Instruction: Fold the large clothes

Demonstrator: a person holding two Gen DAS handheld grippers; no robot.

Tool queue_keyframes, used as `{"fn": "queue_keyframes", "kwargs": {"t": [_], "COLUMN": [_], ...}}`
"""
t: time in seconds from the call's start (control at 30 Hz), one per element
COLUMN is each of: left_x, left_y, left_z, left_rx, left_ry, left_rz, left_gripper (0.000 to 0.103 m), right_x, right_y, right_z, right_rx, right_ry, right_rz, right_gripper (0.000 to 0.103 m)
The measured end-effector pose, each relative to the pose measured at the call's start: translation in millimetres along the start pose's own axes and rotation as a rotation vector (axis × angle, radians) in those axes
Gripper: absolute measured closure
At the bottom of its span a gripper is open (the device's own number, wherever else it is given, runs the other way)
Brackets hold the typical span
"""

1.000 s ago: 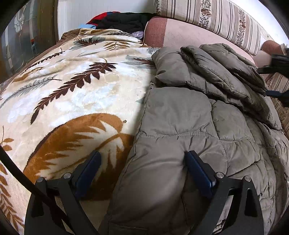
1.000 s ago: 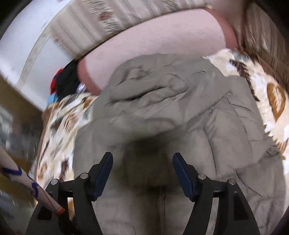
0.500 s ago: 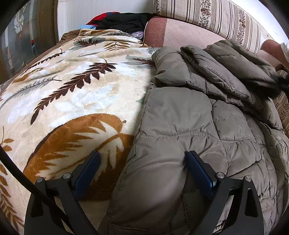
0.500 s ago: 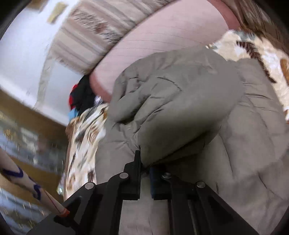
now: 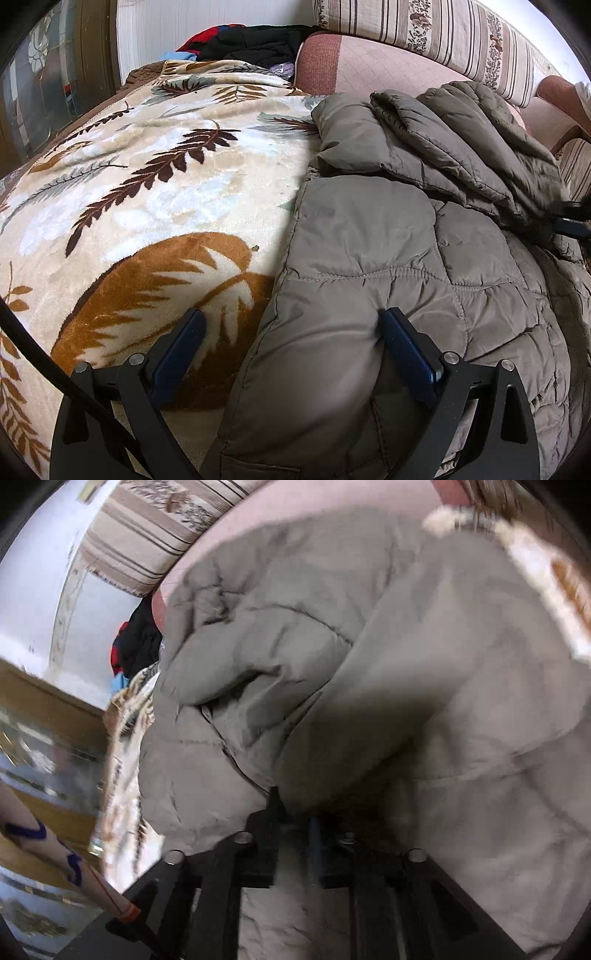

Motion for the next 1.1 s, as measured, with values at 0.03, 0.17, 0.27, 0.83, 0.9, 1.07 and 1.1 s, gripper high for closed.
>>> {"fn": "queue_keyframes", "kwargs": {"t": [0.03, 0.17, 0.27, 0.83, 0.9, 1.07, 1.1], "left_x": [0, 1, 0, 1, 0, 0, 0], "left_y": [0, 0, 0, -1, -1, -1, -1], "left_z": [0, 0, 0, -2, -2, -3, -3], "left_rx": [0.0, -0.001, -0.001, -0.008, -0.01, -0.009, -0.01], "left_ry": [0.0, 0.001, 0.0, 0.007, 0.007, 0.004, 0.004], "left_rz": [0.0, 0.001, 0.0, 0.001, 0.001, -0.001, -0.002], "left_gripper": [0.007, 0.007, 0.007, 0.007, 0.007, 0.007, 0.007], "right_x": [2, 10, 21, 65, 74, 73, 74], "right_y": [0, 9, 35, 51, 49, 41, 41], "right_z": [-11, -51, -62, 42, 58, 110, 108], "right_rx": [-0.002, -0.091, -0.212, -0.217, -0.174, -0.08, -0.077], "right_ry": [-0.011, -0.022, -0.082, -0.23, -0.216, -0.292, -0.291], "right_rz": [-0.036, -0.116, -0.159, -0.344, -0.37, -0.417, -0.419], "right_gripper": [0.075, 0.075, 0.073, 0.056, 0.056, 0.054, 0.054]}}
Point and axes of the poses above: each gripper's, at about its wrist camera, not at the fingertips, and z roughly the way its jaws point, x to its left, y to its top, the point moved 4 cm from there along z, roughly the way its jaws point, and after that the axes turned 4 degrees about y, right-handed, at the moved point
